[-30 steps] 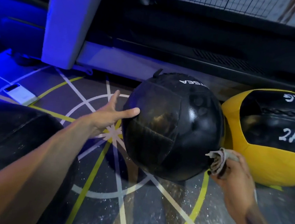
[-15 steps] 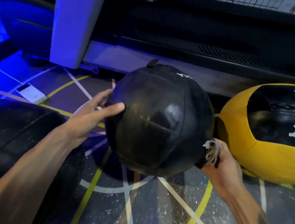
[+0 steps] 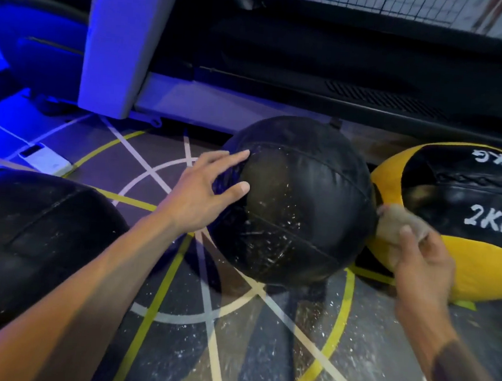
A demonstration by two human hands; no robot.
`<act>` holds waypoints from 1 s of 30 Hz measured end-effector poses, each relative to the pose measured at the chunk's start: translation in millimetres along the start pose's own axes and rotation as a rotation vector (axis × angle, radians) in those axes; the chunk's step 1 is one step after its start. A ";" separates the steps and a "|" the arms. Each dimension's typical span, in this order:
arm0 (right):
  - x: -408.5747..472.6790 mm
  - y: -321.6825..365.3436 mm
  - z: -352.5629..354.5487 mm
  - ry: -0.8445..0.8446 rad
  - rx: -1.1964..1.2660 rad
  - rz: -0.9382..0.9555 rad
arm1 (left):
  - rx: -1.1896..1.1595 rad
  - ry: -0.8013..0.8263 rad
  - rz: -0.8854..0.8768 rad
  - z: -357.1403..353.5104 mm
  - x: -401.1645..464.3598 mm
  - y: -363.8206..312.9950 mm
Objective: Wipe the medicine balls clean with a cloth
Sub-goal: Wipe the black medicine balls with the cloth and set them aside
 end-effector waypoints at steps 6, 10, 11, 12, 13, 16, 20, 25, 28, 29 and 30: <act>-10.0 63.1 -61.8 0.195 -0.320 0.326 | 0.088 -0.003 0.008 -9.8 19.0 -20.3; -90.6 28.5 -108.4 0.504 -0.579 0.569 | 0.057 -0.037 0.032 -6.6 14.2 -10.2; -113.8 14.2 -120.6 0.632 -0.676 0.614 | 0.050 -0.036 0.033 -5.1 12.1 -8.1; -135.2 3.1 -128.4 0.743 -0.749 0.669 | 0.043 -0.032 0.026 -4.3 10.7 -7.4; -148.2 -0.6 -130.3 0.807 -0.774 0.717 | 0.038 -0.032 0.020 -2.8 10.7 -7.7; -135.5 38.5 -111.7 0.747 -0.585 0.658 | 0.015 -0.023 0.017 -1.5 8.1 -5.5; -57.2 129.5 -77.5 0.339 -0.478 0.660 | 0.034 -0.017 0.011 -2.8 -0.2 -0.4; -73.1 100.0 -142.4 0.535 -0.681 0.770 | 0.044 -0.038 0.006 -6.7 -4.1 -3.0; -142.6 28.2 -153.9 0.747 -0.944 0.934 | 0.058 -0.027 0.014 -8.9 -4.3 -1.9; -160.8 5.7 -152.1 0.842 -1.005 0.927 | 0.065 -0.026 0.012 -9.1 -4.3 -3.0; -169.7 -10.9 -146.4 0.919 -1.035 0.868 | 0.072 -0.030 0.009 -9.7 -4.2 -4.9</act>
Point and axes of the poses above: each hand's wrist, its own x-axis towards the middle knuckle, its own z-axis out of the back of the hand, y = z × x, the point moved 10 cm from there along x, towards the middle knuckle, and after that the axes turned 12 degrees about y, right-handed, at the moved point
